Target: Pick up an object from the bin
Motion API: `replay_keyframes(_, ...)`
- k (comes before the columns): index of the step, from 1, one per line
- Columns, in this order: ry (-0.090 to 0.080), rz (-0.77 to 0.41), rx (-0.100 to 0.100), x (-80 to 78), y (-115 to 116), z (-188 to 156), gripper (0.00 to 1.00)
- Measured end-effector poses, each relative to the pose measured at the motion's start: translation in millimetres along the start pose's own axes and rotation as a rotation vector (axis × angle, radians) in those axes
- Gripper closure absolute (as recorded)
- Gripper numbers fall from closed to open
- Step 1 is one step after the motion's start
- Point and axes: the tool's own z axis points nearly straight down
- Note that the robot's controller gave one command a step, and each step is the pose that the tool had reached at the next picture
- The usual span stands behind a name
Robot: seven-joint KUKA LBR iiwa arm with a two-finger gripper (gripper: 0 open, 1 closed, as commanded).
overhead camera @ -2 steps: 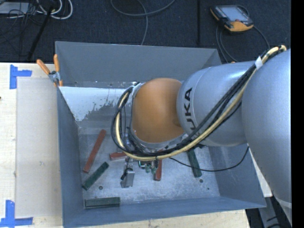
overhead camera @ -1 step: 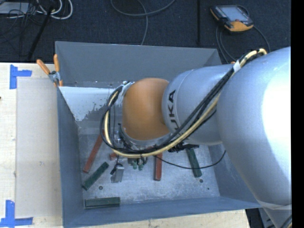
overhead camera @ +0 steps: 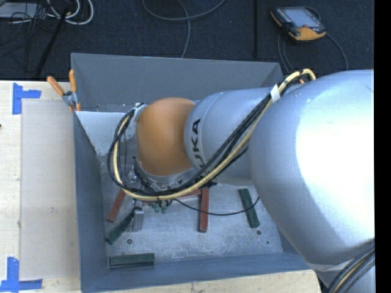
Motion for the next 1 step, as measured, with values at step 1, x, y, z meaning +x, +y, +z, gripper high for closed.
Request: replay_keyframes(1, 0.000, -0.480, -0.001, 54.6, -8.1, 5.4, 1.00)
